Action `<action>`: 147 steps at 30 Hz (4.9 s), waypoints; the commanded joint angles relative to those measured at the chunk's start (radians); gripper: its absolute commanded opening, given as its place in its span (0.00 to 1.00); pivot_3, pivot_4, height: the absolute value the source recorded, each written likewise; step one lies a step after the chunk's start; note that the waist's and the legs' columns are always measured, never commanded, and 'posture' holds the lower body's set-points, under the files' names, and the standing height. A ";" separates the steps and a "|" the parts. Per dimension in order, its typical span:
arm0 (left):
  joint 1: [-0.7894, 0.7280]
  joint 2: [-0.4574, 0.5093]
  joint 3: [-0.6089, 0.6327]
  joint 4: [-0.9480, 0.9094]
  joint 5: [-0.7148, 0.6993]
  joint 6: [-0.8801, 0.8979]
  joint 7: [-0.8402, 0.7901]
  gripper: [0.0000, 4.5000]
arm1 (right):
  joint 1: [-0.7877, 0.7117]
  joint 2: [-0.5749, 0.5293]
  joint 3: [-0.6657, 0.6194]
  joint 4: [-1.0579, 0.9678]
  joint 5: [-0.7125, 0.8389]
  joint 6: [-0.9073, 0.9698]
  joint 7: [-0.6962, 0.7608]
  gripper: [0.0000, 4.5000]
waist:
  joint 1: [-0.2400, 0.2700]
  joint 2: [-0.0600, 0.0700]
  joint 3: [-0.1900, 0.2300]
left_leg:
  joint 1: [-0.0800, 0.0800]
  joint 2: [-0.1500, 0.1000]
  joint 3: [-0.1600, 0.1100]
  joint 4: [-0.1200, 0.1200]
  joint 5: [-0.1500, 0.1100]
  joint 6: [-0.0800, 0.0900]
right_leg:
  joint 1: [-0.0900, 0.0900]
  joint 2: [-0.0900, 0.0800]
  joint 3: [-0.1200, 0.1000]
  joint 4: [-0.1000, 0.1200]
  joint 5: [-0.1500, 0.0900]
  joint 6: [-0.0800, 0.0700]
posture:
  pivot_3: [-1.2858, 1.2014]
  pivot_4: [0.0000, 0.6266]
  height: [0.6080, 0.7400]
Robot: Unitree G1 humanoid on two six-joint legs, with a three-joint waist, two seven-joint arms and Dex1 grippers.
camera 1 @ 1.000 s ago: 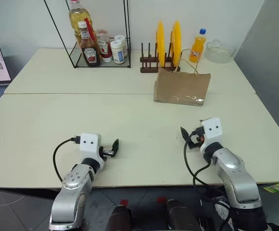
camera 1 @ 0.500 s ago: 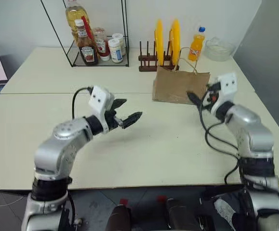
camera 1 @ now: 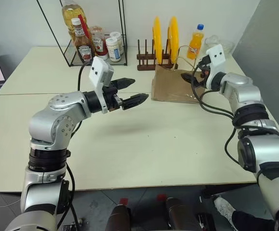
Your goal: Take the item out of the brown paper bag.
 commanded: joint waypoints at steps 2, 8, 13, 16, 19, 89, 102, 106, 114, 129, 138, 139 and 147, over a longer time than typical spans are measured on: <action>0.004 -0.005 0.022 -0.069 -0.020 0.000 0.034 0.99 | -0.096 0.024 -0.042 0.106 0.004 -0.055 -0.005 1.00 | -0.001 0.000 0.000 | 0.000 0.000 0.000 0.000 0.000 0.000 | 0.000 0.000 0.000 0.000 0.000 0.000 | 0.52 0.24 1.00; 0.014 0.000 0.031 -0.082 -0.025 0.002 0.056 0.99 | -0.162 0.055 -0.110 0.206 0.016 -0.030 -0.090 1.00 | -0.001 0.001 0.000 | 0.000 -0.001 -0.001 0.000 0.000 0.000 | 0.000 -0.001 0.000 0.001 0.000 0.000 | 0.52 0.24 1.00; 0.027 0.002 0.038 -0.100 -0.030 -0.004 0.072 0.99 | -0.192 0.072 -0.126 0.234 0.005 -0.018 -0.044 1.00 | -0.002 0.002 0.001 | 0.000 -0.001 -0.001 0.000 0.000 0.000 | 0.000 -0.001 0.000 0.001 0.000 0.000 | 0.52 0.24 1.00; 0.026 0.003 0.041 -0.099 -0.031 -0.007 0.077 0.99 | -0.199 0.086 -0.128 0.242 -0.003 -0.006 -0.024 1.00 | -0.002 0.002 0.001 | 0.000 -0.001 -0.001 0.000 0.000 0.000 | 0.000 -0.001 -0.001 0.001 0.000 0.000 | 0.52 0.24 1.00; 0.018 0.004 0.046 -0.095 -0.033 -0.009 0.081 0.99 | -0.208 0.109 -0.123 0.248 -0.013 -0.011 -0.024 1.00 | -0.002 0.002 0.001 | 0.000 -0.001 -0.001 0.000 0.000 0.000 | 0.000 -0.001 -0.001 0.001 0.000 0.000 | 0.52 0.24 1.00; 0.101 0.002 0.122 -0.184 -0.059 0.014 0.243 1.00 | -0.341 0.176 -0.239 0.245 -0.010 -0.034 -0.177 0.01 | -0.004 0.003 0.002 | -0.001 -0.001 -0.001 0.000 0.000 0.000 | -0.001 -0.001 -0.002 0.002 0.000 -0.001 | 0.52 0.24 1.00; 0.193 0.028 0.242 -0.268 -0.108 0.045 0.327 1.00 | -0.423 0.264 -0.285 0.229 0.080 0.042 -0.192 0.01 | -0.006 0.003 0.002 | -0.002 -0.001 -0.002 0.000 0.000 0.000 | -0.002 -0.002 -0.002 0.002 0.001 -0.001 | 0.52 0.24 1.00; 0.224 0.038 0.277 -0.291 -0.118 0.052 0.353 1.00 | -0.446 0.290 -0.297 0.228 0.097 0.052 -0.201 0.01 | -0.005 0.003 0.002 | -0.002 -0.001 -0.003 0.001 0.000 0.000 | -0.002 -0.002 -0.003 0.002 0.001 -0.001 | 0.52 0.24 1.00; 0.266 0.048 0.338 -0.330 -0.158 0.064 0.393 1.00 | -0.489 0.350 -0.305 0.225 0.122 0.056 -0.207 0.01 | -0.005 0.004 0.002 | -0.004 -0.001 -0.004 0.000 0.000 0.000 | -0.003 -0.002 -0.004 0.002 0.001 -0.001 | 0.52 0.24 1.00; 0.392 0.093 0.450 -0.383 -0.243 0.062 0.422 1.00 | -0.525 0.454 -0.304 0.220 0.141 0.066 -0.239 0.01 | -0.005 0.004 0.002 | -0.004 -0.001 -0.005 0.001 0.000 0.000 | -0.003 -0.002 -0.006 0.002 0.001 -0.001 | 0.52 0.24 1.00; 0.433 0.089 0.451 -0.419 -0.280 0.058 0.450 1.00 | -0.534 0.499 -0.319 0.229 0.151 0.044 -0.273 0.01 | -0.004 0.004 0.002 | -0.004 -0.001 -0.006 0.001 0.000 0.000 | -0.002 -0.002 -0.006 0.002 0.001 -0.001 | 0.52 0.24 1.00; 0.439 0.089 0.452 -0.423 -0.284 0.058 0.454 1.00 | -0.534 0.506 -0.322 0.230 0.154 0.045 -0.278 0.01 | -0.004 0.004 0.002 | -0.004 -0.001 -0.006 0.001 0.000 0.000 | -0.003 -0.002 -0.006 0.002 0.001 -0.001 | 0.52 0.24 1.00; 0.490 0.091 0.464 -0.446 -0.298 0.041 0.475 1.00 | -0.490 0.518 -0.264 0.229 0.095 0.024 -0.282 0.01 | -0.005 0.004 0.002 | -0.004 -0.001 -0.006 0.001 0.000 0.000 | -0.002 -0.002 -0.006 0.002 0.001 -0.001 | 0.52 0.24 1.00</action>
